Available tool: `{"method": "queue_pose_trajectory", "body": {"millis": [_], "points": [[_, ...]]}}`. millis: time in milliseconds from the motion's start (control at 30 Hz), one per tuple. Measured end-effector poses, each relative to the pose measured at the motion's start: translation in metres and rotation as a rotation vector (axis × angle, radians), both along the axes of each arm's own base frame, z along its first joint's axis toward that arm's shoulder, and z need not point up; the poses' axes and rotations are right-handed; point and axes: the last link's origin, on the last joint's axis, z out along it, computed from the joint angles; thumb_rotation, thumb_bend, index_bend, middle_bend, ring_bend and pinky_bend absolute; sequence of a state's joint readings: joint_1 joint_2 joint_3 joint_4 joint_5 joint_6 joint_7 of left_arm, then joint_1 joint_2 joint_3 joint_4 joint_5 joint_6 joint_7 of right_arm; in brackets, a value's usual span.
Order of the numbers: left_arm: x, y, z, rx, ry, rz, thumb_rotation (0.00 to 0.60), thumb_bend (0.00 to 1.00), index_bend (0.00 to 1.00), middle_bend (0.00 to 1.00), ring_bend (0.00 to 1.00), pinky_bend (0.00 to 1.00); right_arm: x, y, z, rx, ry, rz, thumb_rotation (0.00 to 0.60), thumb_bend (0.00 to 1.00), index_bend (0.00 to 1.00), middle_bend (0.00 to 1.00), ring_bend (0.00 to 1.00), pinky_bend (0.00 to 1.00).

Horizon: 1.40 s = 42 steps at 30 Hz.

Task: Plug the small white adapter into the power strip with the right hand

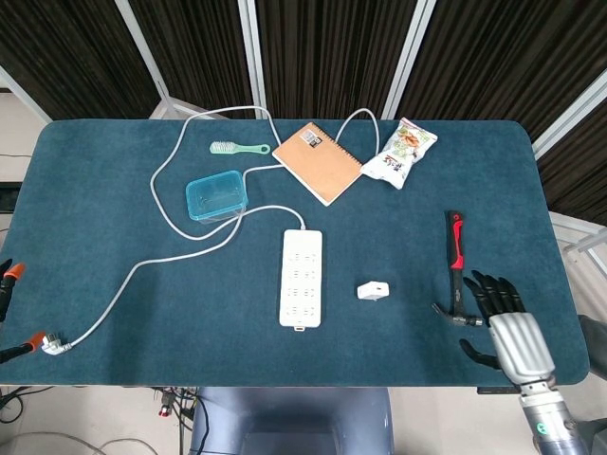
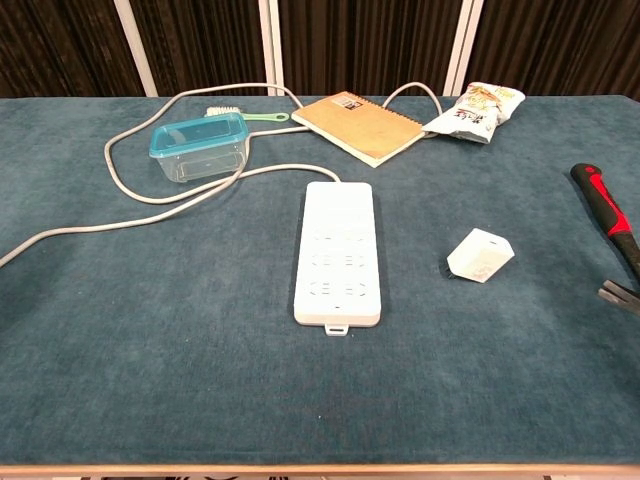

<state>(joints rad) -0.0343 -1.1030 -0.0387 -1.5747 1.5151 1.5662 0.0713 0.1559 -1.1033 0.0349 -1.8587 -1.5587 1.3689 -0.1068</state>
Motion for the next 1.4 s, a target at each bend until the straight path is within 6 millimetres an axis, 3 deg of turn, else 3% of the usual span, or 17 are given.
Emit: {"method": "queue_pose_trajectory", "body": {"millis": [400,733,1033,1400], "points": [[0.000,0.001,-0.001,-0.004,-0.003,0.001,0.600,0.00,0.00,0.00,0.00,0.00,0.059,-0.046,-0.040,0.120,-0.051,-0.052,0.600,0.33,0.17,0.18,0.02,0.00],[-0.001,0.005,-0.003,-0.021,-0.005,0.013,0.600,0.00,0.00,0.00,0.00,0.00,0.090,-0.078,-0.103,0.212,-0.102,-0.143,0.600,0.33,0.24,0.25,0.03,0.00],[-0.002,0.007,-0.004,-0.033,-0.019,0.020,0.600,0.00,0.00,0.00,0.00,0.00,0.095,-0.096,-0.123,0.202,-0.093,-0.168,0.600,0.37,0.32,0.31,0.05,0.00],[-0.002,0.006,-0.004,-0.047,-0.031,0.027,0.600,0.00,0.00,0.00,0.00,0.00,0.080,-0.108,-0.134,0.193,-0.069,-0.236,0.600,0.38,0.33,0.32,0.05,0.00]]}}
